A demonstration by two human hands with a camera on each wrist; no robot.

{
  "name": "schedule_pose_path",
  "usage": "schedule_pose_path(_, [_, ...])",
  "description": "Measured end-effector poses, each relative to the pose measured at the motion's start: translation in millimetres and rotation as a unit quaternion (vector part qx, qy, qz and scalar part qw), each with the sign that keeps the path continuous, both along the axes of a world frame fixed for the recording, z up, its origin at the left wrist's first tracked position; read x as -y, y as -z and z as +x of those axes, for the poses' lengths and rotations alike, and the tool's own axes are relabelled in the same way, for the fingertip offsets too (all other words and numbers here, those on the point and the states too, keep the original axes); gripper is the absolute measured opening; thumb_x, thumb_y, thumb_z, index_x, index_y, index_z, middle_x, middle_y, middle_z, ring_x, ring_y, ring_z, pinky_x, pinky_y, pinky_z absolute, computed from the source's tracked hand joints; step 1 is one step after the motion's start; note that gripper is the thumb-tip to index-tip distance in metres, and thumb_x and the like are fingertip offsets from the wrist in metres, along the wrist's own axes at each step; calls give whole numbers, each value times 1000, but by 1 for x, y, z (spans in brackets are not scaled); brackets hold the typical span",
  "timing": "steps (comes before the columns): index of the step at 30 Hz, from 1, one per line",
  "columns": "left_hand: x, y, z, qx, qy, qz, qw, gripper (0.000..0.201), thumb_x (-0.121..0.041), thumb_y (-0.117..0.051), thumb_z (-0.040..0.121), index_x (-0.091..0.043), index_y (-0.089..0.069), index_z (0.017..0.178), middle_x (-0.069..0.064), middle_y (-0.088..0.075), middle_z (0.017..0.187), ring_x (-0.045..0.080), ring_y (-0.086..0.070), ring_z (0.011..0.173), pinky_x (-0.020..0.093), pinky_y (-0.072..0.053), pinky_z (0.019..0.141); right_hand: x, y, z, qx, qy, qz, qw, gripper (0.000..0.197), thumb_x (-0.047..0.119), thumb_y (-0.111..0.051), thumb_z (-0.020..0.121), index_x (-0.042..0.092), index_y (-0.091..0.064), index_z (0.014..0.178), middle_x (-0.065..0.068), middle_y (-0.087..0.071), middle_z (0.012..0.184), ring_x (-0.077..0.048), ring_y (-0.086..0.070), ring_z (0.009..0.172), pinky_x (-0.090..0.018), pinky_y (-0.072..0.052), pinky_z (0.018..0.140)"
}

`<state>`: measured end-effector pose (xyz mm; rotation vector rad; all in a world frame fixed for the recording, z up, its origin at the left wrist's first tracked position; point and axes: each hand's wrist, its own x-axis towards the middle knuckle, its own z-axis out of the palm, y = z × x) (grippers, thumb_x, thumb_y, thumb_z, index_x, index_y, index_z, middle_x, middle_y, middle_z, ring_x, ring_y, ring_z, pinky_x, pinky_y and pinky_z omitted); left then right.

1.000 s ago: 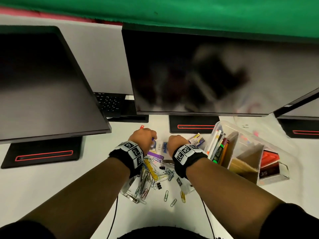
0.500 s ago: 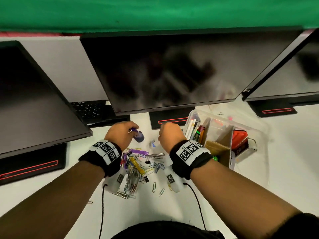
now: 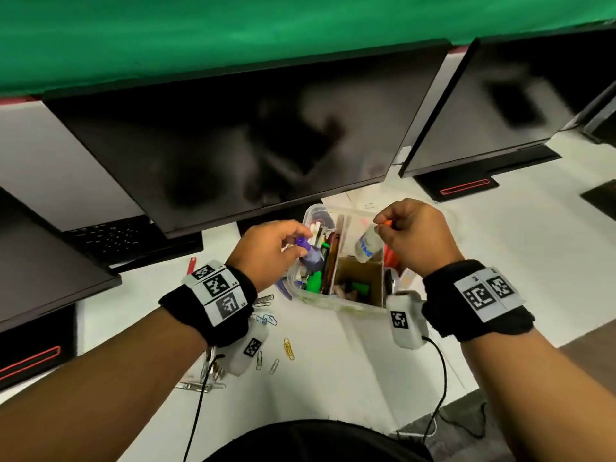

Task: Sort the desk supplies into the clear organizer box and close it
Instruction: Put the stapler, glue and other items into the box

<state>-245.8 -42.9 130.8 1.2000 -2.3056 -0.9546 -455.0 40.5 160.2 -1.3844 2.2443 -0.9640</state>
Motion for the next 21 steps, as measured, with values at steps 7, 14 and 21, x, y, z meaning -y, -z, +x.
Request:
schedule_pose_path(7, [-29,18,-43,7,71,31,997,22,-14,-63,85,-24,-70,103,-5,-70,103,13,-63,91,32,-53,89,-29,30,-50,-132,27,112,985,18,5,-56,82,2,-72,87,-17,-68,95,-33,-63,89,-30,-45,77])
schedule_pose_path(14, [-33,25,-51,23,93,35,995,20,-15,-61,87,-26,-69,103,-5,-69,104,14,-62,95,35,-53,90,-26,45,-57,-196,-23,308,931,17,5,-47,90,-1,-61,81,-20,-63,114,-33,-59,108,-32,-44,89])
schedule_pose_path(21, [-38,23,-53,20,109,49,993,27,-14,-61,88,-25,-65,112,-5,-68,107,11,-61,97,24,-50,89,-17,45,-59,-189,-49,365,911,23,12,-56,89,0,-65,107,-15,-64,117,-29,-60,110,-29,-46,87])
